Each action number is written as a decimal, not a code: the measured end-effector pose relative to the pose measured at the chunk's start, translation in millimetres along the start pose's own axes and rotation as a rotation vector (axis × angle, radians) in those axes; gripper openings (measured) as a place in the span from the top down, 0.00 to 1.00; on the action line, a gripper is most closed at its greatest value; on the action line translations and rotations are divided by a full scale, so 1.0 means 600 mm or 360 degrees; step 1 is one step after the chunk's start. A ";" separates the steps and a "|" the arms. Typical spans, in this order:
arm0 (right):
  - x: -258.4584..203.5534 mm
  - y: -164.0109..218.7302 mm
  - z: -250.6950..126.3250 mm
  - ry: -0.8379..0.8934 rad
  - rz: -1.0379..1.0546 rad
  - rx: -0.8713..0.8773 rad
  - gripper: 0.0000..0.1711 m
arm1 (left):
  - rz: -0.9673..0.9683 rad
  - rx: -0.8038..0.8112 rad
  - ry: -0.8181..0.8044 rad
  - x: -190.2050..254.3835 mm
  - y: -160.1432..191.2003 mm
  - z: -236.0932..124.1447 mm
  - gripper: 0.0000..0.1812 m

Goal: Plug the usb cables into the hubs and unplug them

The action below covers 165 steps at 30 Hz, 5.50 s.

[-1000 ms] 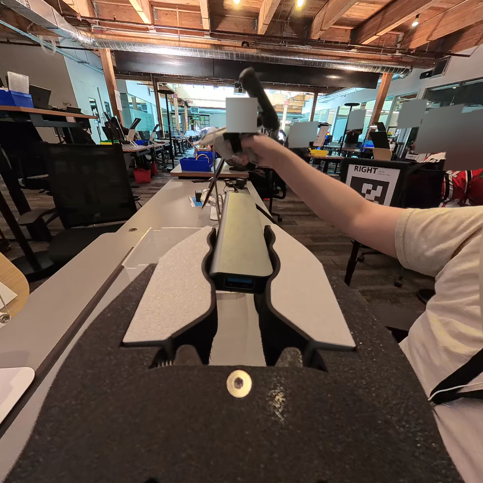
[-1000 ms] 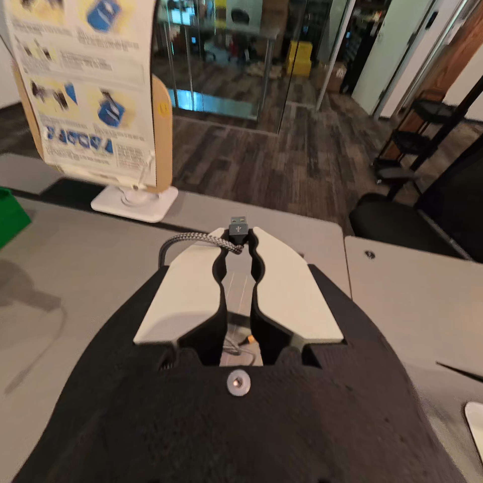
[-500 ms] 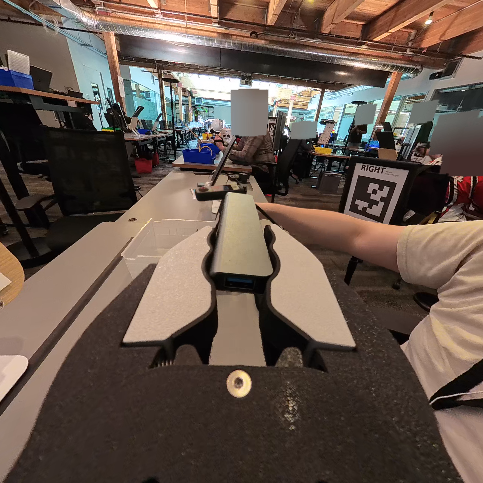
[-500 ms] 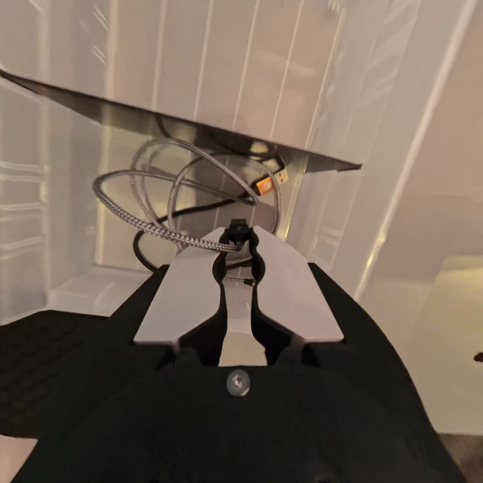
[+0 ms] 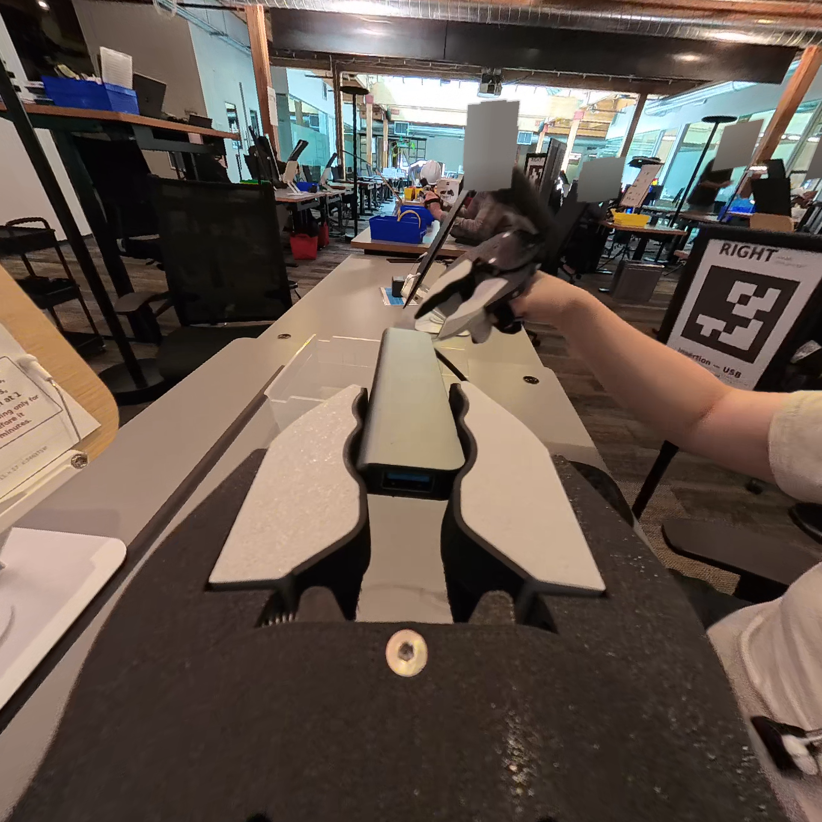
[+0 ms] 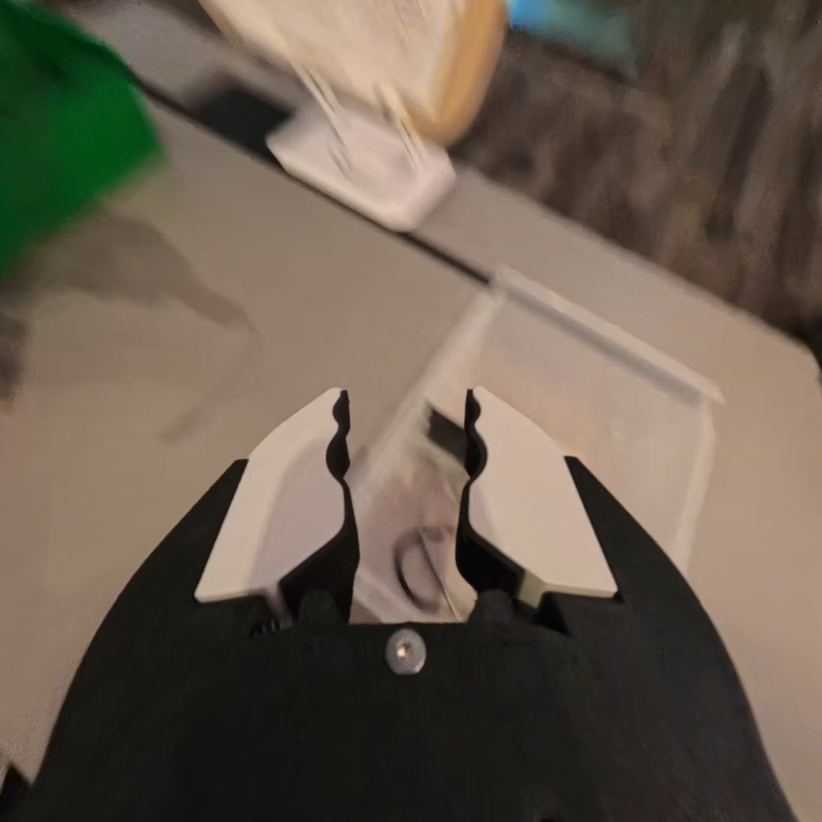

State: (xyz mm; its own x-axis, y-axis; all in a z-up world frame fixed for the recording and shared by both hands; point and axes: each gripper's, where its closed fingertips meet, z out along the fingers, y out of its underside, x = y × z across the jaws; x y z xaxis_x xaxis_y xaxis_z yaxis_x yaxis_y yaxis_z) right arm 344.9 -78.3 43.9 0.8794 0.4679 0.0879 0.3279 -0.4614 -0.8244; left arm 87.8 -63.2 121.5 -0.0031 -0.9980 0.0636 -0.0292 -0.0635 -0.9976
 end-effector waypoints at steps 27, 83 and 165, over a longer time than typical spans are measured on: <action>-0.172 -0.185 0.005 -0.0148 -0.0939 0.0499 0.81 | 0.0011 -0.0259 0.0069 0.010 0.064 0.051 0.68; -0.167 -0.291 0.036 -0.0062 -0.0327 0.1376 0.74 | 0.0217 -0.0267 -0.0599 -0.088 0.005 -0.076 0.74; -0.376 -0.250 0.008 -0.1478 -0.0249 0.1325 0.62 | -0.0029 -0.0099 -0.0076 0.091 -0.107 0.043 0.83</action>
State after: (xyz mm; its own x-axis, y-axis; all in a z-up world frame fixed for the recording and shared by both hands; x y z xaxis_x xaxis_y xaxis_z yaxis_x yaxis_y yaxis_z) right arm 95.8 -110.9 144.6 0.1656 0.9838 0.0689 -0.2080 0.1032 -0.9727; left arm 115.2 -113.9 188.2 0.0456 -0.9958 0.0788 -0.0910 -0.0827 -0.9924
